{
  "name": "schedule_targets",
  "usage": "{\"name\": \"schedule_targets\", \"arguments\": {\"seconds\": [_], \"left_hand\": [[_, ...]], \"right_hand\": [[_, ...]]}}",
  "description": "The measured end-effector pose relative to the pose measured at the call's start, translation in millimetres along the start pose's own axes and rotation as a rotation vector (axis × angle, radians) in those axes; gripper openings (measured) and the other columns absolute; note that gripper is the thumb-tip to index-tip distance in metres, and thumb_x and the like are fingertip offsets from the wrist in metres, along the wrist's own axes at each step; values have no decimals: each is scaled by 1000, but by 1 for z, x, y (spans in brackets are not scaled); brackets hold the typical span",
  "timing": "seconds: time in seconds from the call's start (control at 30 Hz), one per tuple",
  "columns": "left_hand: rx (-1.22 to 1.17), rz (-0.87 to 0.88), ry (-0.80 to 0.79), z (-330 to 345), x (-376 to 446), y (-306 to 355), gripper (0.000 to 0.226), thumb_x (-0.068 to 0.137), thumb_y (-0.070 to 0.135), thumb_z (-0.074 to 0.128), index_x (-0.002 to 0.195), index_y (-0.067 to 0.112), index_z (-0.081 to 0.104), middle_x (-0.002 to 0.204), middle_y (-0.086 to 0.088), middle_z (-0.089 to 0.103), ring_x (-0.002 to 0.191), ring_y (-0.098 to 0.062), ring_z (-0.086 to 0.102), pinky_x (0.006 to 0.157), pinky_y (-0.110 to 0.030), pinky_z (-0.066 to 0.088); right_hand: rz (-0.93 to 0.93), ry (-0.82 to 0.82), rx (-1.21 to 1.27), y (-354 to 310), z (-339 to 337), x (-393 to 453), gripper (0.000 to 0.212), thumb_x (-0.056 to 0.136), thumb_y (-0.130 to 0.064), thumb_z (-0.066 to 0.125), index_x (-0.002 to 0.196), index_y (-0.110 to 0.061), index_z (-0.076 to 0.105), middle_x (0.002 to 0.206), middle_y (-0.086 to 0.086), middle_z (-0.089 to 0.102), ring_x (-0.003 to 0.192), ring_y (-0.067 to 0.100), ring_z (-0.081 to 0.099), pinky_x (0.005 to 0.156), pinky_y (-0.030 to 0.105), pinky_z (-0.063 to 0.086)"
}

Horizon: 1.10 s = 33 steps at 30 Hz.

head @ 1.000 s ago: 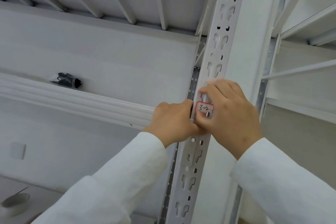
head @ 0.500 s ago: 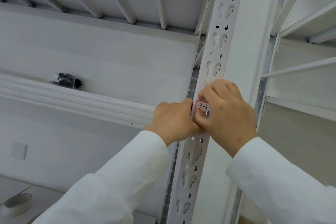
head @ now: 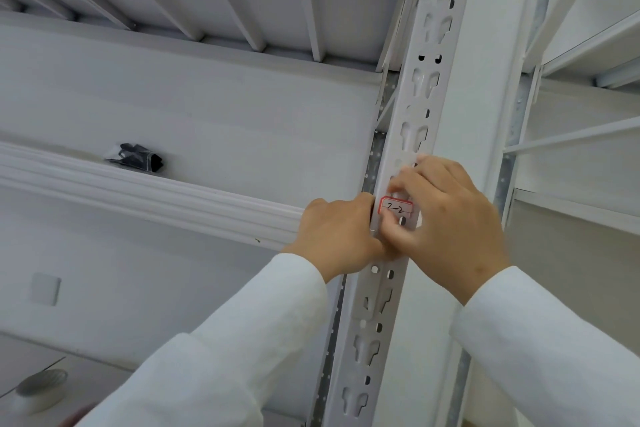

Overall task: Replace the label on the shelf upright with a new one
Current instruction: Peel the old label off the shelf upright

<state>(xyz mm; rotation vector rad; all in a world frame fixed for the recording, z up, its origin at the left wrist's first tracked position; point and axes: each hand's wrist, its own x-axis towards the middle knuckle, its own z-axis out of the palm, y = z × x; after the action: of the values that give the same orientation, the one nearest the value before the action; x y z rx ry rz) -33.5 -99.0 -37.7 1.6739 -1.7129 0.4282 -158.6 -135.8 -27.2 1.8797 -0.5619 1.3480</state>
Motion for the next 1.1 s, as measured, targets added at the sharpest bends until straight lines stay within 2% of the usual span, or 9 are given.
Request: {"name": "schedule_targets", "arguments": {"seconds": [0.1, 0.2, 0.27, 0.43, 0.67, 0.87, 1.0, 1.1], "left_hand": [[2, 2, 9, 1, 1, 0, 40, 80, 56, 54, 90, 21, 39, 75, 8, 52, 71, -20, 47, 72, -32, 28], [9, 4, 21, 2, 1, 0, 38, 81, 54, 53, 88, 20, 38, 68, 8, 49, 68, -20, 47, 71, -32, 27], [9, 6, 23, 2, 0, 0, 37, 81, 53, 53, 86, 20, 37, 66, 8, 47, 65, -19, 46, 71, -32, 27], [3, 1, 9, 2, 0, 0, 36, 81, 51, 54, 88, 20, 37, 66, 9, 47, 59, -13, 41, 71, -32, 26], [7, 3, 19, 2, 0, 0, 33, 82, 47, 54, 85, 19, 36, 65, 8, 46, 58, -13, 41, 71, -32, 26], [-6, 4, 3, 1, 0, 0, 30, 82, 43, 53, 86, 18, 37, 63, 8, 47, 54, -8, 39, 69, -32, 25], [-14, 3, 8, 2, 0, 0, 36, 83, 51, 51, 85, 18, 37, 64, 8, 47, 56, -7, 39, 70, -32, 26], [0, 17, 13, 3, 0, -1, 39, 82, 56, 51, 87, 20, 37, 68, 9, 50, 62, -14, 45, 72, -32, 26]], "right_hand": [[-15, -36, -18, 1, -3, 4, 23, 73, -35, 51, 81, -16, 63, 82, 2, 60, 97, 26, 58, 86, 44, 48], [-4, -51, -61, 1, -1, 4, 22, 72, -34, 52, 80, -17, 63, 82, 1, 59, 96, 26, 56, 96, 51, 41], [10, -36, -79, 0, 1, 3, 20, 72, -34, 53, 79, -18, 62, 81, 1, 58, 97, 24, 54, 101, 51, 36], [19, -10, -85, -1, 6, 0, 13, 72, -30, 56, 75, -18, 61, 82, 2, 58, 98, 20, 46, 104, 50, 31], [3, 30, -155, 0, 10, -1, 15, 74, -29, 56, 70, -16, 63, 85, 4, 61, 99, 23, 53, 105, 51, 29], [-3, 36, -174, -3, 13, -2, 14, 75, -24, 59, 69, -12, 64, 85, 7, 63, 95, 30, 61, 103, 52, 34], [-4, 18, -102, 2, 8, 2, 20, 77, -24, 50, 72, -11, 65, 80, 6, 61, 91, 30, 60, 106, 51, 30], [-3, -19, -22, 4, 1, 4, 25, 76, -31, 48, 78, -12, 65, 81, 5, 61, 92, 29, 59, 105, 48, 30]]}}
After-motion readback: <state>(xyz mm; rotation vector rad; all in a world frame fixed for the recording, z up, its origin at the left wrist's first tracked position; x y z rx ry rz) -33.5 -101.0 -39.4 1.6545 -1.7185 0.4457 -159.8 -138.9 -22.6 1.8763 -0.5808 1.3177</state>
